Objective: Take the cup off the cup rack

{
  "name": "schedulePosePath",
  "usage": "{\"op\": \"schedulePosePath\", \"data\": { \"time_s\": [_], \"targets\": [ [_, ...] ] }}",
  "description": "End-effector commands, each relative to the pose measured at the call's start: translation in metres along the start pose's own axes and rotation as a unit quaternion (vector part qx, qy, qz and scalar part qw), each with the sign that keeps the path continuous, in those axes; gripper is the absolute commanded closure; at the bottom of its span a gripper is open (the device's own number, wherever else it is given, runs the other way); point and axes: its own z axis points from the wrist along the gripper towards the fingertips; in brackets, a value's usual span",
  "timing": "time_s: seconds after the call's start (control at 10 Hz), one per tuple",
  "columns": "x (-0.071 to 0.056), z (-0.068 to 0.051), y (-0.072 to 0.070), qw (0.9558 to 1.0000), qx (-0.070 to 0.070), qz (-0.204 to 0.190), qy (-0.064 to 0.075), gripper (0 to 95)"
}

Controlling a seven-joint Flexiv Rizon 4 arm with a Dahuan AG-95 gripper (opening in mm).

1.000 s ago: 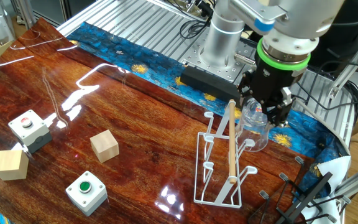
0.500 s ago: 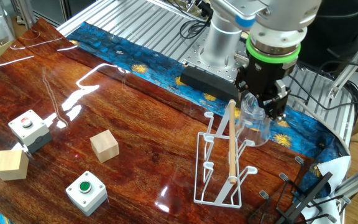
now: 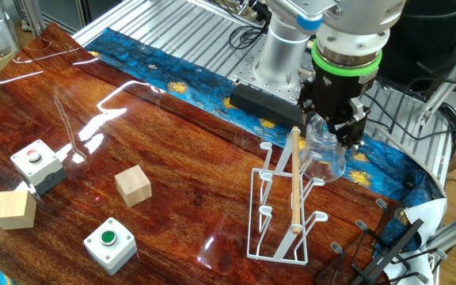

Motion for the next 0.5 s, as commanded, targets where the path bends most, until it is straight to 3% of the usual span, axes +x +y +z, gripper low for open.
{"op": "schedulePosePath", "data": {
  "time_s": [0.1,0.5],
  "targets": [
    [-0.001,-0.004,-0.001,1.0,0.0,-0.004,0.001,95.0],
    [-0.008,-0.018,-0.002,0.9996,0.008,-0.028,-0.003,95.0]
  ]
}}
